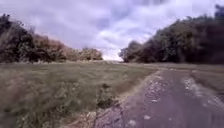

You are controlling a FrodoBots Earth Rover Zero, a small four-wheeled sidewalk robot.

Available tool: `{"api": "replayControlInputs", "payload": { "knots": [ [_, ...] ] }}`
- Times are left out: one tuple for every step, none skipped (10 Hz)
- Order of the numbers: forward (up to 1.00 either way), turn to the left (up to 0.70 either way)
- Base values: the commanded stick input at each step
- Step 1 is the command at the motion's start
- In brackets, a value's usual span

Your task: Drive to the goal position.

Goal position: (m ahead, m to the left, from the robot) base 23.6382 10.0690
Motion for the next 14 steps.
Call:
{"api": "replayControlInputs", "payload": {
  "knots": [
    [0.47,-0.38],
    [0.78,-0.26],
    [1.00,0.00],
    [1.00,0.00],
    [1.00,0.00],
    [1.00,0.00],
    [1.00,0.00],
    [1.00,0.00],
    [1.00,0.00],
    [1.00,0.00],
    [1.00,-0.13],
    [1.00,-0.28],
    [1.00,-0.38],
    [1.00,-0.40]
  ]
}}
